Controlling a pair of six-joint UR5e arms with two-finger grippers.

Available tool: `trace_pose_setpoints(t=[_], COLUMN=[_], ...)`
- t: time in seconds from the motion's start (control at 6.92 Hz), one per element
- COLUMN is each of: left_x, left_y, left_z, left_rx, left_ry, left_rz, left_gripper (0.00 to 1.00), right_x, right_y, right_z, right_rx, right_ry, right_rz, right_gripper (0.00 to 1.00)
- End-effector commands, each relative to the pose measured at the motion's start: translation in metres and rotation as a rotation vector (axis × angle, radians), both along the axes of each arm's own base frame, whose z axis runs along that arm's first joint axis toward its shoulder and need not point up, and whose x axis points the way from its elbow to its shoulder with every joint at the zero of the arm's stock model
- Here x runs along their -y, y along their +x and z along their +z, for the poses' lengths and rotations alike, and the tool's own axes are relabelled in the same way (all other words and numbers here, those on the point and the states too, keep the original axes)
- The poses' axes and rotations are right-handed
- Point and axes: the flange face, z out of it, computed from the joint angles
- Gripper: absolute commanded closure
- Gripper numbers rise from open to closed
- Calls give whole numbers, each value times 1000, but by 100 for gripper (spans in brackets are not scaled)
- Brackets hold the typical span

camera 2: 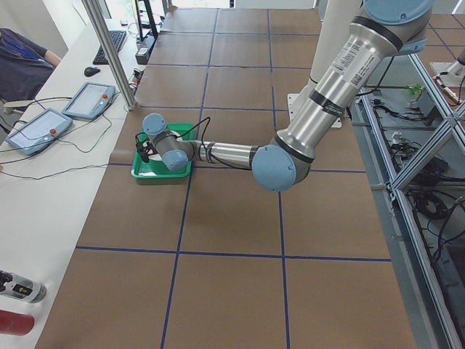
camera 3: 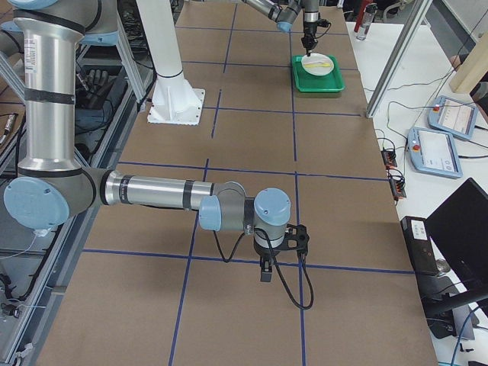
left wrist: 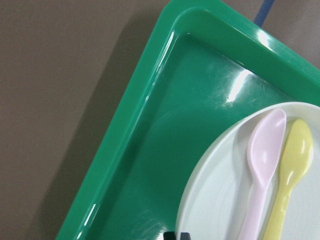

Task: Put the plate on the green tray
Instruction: 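Lower the plate onto the green tray and open the left gripper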

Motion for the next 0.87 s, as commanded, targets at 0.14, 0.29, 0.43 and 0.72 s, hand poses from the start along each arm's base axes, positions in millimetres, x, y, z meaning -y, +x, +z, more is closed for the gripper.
trace_pose_setpoints(t=[0.14,0.29,0.43,0.72], left_x=[0,-16,-29,-28], left_y=[10,26,23,18], left_z=[6,10,28,24], left_rx=[-6,-27,-37,-42], left_ry=[-5,53,75,97], left_rz=[-31,1,6,11], left_gripper=[100,1,0,0], right_x=[0,0,0,0], right_y=[0,0,0,0], right_z=[0,0,0,0], right_rx=[0,0,0,0], right_ry=[-1,-1,-1,1], right_rz=[0,0,0,0], right_gripper=[0,0,0,0])
